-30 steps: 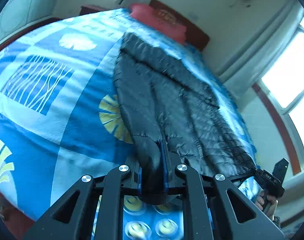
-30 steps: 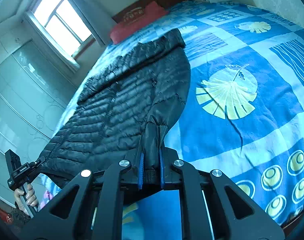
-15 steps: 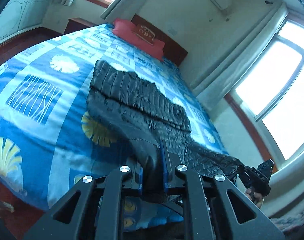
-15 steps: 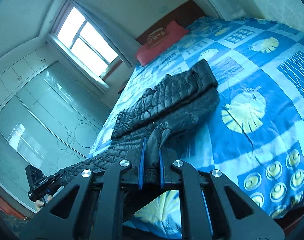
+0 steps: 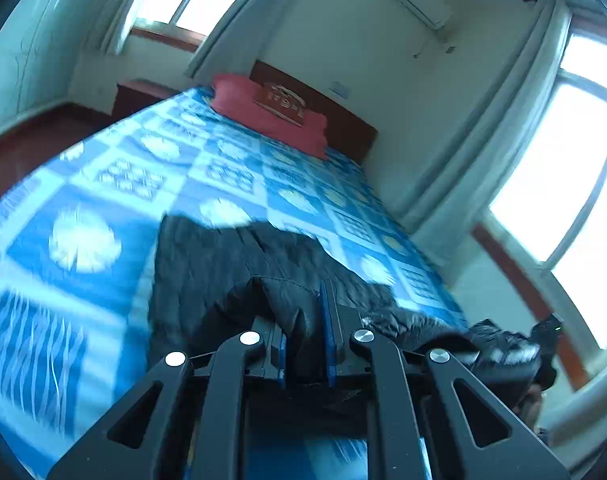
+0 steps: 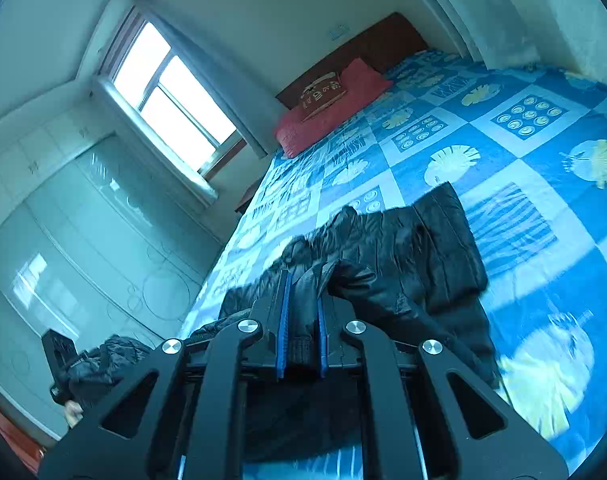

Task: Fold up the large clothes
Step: 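Lift the hem with both grippers and fold it toward the collar, then lay the folded hem down and open both grippers over the jacket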

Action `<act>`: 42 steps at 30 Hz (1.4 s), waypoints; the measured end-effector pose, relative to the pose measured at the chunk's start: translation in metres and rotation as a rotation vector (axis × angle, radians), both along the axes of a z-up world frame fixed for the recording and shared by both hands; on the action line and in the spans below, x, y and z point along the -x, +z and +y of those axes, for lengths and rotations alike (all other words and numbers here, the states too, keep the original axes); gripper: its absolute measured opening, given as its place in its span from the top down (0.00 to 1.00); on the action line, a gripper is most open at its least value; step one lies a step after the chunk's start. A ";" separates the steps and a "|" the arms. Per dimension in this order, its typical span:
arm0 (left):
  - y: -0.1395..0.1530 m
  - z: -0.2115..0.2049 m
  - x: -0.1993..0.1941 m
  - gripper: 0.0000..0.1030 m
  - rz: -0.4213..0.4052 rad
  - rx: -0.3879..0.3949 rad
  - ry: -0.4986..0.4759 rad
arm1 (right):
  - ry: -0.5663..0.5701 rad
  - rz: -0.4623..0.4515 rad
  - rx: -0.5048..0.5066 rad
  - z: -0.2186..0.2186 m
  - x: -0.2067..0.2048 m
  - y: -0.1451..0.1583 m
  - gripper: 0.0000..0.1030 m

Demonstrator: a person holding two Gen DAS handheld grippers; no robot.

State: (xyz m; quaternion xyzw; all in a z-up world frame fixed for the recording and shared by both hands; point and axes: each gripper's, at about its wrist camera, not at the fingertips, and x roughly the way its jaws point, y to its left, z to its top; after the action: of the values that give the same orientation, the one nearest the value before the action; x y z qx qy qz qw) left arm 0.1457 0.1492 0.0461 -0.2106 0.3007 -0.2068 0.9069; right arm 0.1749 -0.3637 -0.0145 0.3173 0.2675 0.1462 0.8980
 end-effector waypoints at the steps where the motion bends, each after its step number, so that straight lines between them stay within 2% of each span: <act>1: -0.002 -0.003 -0.018 0.87 0.005 -0.015 0.005 | -0.008 0.007 0.006 -0.001 -0.013 -0.001 0.89; 4: -0.013 -0.007 -0.071 0.87 0.034 -0.029 0.025 | -0.032 0.045 0.014 -0.004 -0.072 -0.009 0.89; 11: -0.055 -0.012 -0.187 0.88 0.124 -0.059 0.088 | -0.065 0.098 0.046 -0.005 -0.171 -0.036 0.89; 18: -0.117 -0.030 -0.265 0.88 0.240 -0.160 0.114 | -0.072 0.231 0.069 -0.007 -0.257 -0.096 0.88; 22: -0.150 -0.034 -0.287 0.87 0.294 -0.192 0.136 | -0.090 0.301 0.097 -0.007 -0.284 -0.137 0.88; 26: -0.169 -0.038 -0.293 0.87 0.298 -0.232 0.144 | -0.093 0.326 0.143 -0.003 -0.295 -0.159 0.86; 29: -0.173 -0.033 -0.292 0.86 0.297 -0.206 0.141 | -0.095 0.322 0.152 -0.001 -0.296 -0.165 0.85; 33: -0.166 -0.027 -0.289 0.84 0.291 -0.168 0.129 | -0.097 0.308 0.127 -0.003 -0.291 -0.156 0.79; 36: -0.153 -0.022 -0.280 0.79 0.275 -0.140 0.122 | -0.095 0.264 0.095 -0.007 -0.280 -0.141 0.69; 37: -0.149 -0.022 -0.280 0.72 0.269 -0.129 0.115 | -0.095 0.243 0.083 -0.008 -0.276 -0.135 0.49; 39: -0.136 -0.016 -0.274 0.51 0.238 -0.084 0.102 | -0.118 0.187 0.095 -0.009 -0.266 -0.120 0.27; 40: -0.128 -0.012 -0.271 0.32 0.209 -0.074 0.121 | -0.112 0.167 0.107 -0.008 -0.262 -0.112 0.27; 41: -0.117 -0.007 -0.266 0.25 0.166 -0.063 0.153 | -0.110 0.155 0.117 -0.007 -0.258 -0.106 0.27; 42: -0.108 -0.002 -0.262 0.25 0.135 -0.043 0.167 | -0.112 0.150 0.130 -0.005 -0.256 -0.102 0.27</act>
State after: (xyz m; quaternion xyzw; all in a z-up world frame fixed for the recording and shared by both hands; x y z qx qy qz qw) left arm 0.4077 0.1473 -0.0617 -0.2288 0.3471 -0.1091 0.9029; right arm 0.4312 -0.3692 -0.1162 0.2827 0.3246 0.0538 0.9010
